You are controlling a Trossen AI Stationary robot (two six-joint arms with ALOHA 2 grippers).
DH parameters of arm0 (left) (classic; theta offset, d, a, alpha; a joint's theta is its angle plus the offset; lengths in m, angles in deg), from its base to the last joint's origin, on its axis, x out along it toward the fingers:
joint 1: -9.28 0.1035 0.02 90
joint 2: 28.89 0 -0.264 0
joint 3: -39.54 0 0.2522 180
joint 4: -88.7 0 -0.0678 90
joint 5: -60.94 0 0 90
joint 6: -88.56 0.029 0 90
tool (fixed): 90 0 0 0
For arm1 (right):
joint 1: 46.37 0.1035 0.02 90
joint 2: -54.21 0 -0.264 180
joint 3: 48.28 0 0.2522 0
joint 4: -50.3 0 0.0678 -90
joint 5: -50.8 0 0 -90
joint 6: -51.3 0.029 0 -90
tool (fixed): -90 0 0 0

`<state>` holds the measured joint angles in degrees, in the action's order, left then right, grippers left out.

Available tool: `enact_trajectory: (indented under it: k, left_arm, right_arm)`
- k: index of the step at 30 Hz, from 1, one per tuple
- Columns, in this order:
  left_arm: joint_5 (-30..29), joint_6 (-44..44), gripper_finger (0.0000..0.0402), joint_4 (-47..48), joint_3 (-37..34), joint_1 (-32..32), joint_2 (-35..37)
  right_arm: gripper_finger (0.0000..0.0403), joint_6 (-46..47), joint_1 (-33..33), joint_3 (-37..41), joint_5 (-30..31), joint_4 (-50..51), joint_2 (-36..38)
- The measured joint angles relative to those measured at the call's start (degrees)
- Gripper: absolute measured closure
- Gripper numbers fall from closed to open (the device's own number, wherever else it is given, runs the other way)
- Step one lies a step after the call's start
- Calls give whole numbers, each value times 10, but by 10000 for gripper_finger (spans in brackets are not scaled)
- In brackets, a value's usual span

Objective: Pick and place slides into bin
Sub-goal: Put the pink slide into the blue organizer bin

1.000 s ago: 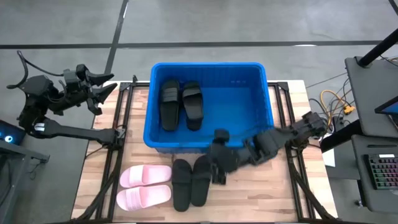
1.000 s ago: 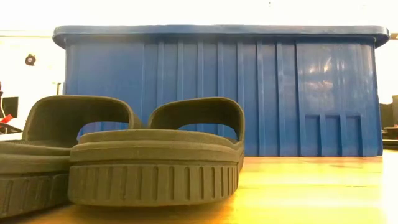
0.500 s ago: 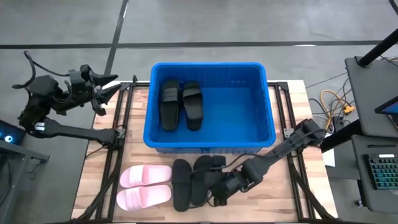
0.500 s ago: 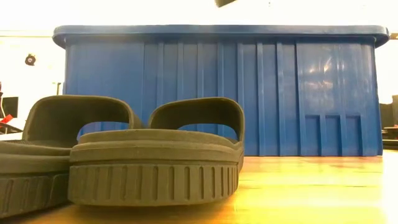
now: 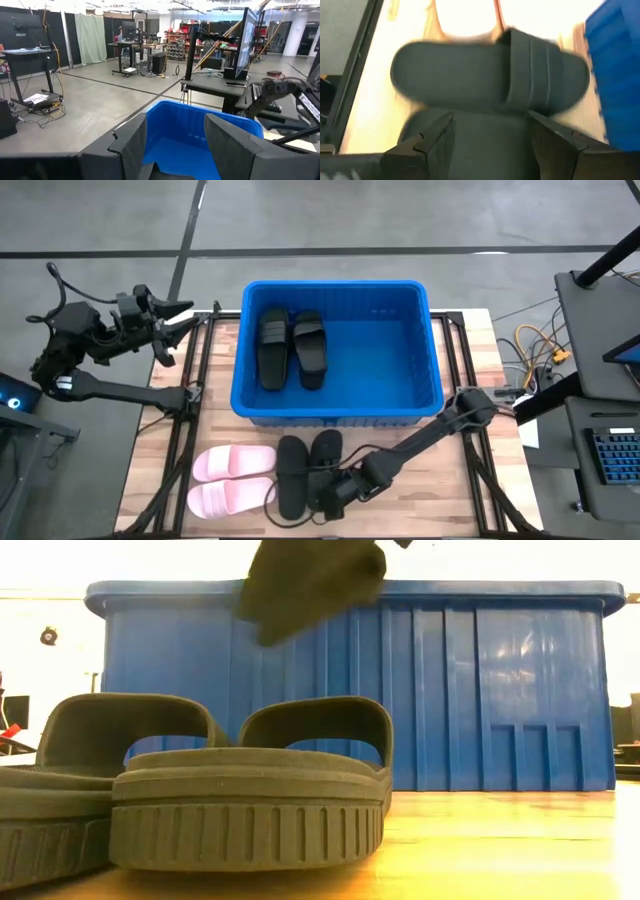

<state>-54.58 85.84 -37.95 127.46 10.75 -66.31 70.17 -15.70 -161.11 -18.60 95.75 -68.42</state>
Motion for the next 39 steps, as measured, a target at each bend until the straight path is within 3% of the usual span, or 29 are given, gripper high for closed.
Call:
enact_trajectory:
  k: [5,11,14,21,25,34,39]
  left_arm:
    - [0,0,217,-1,-15,0,4]
    - [9,-43,217,2,-36,0,17]
    - [26,-47,217,7,-39,0,21]
    - [44,-66,217,10,-38,0,32]
    - [64,-93,217,26,-43,0,36]
    - [217,-177,217,39,-71,0,22]
    - [283,-195,217,33,-80,0,-6]
  right_arm:
    - [175,-29,-4,-63,3,24,-40]
    - [180,16,-3,-144,70,174,-48]
    - [189,28,-4,-160,102,228,-23]
    - [227,39,-1,-116,162,205,120]
    - [255,26,4,-28,186,100,229]
    - [316,-137,11,264,181,-329,478]
    - [337,-207,8,395,180,-479,590]
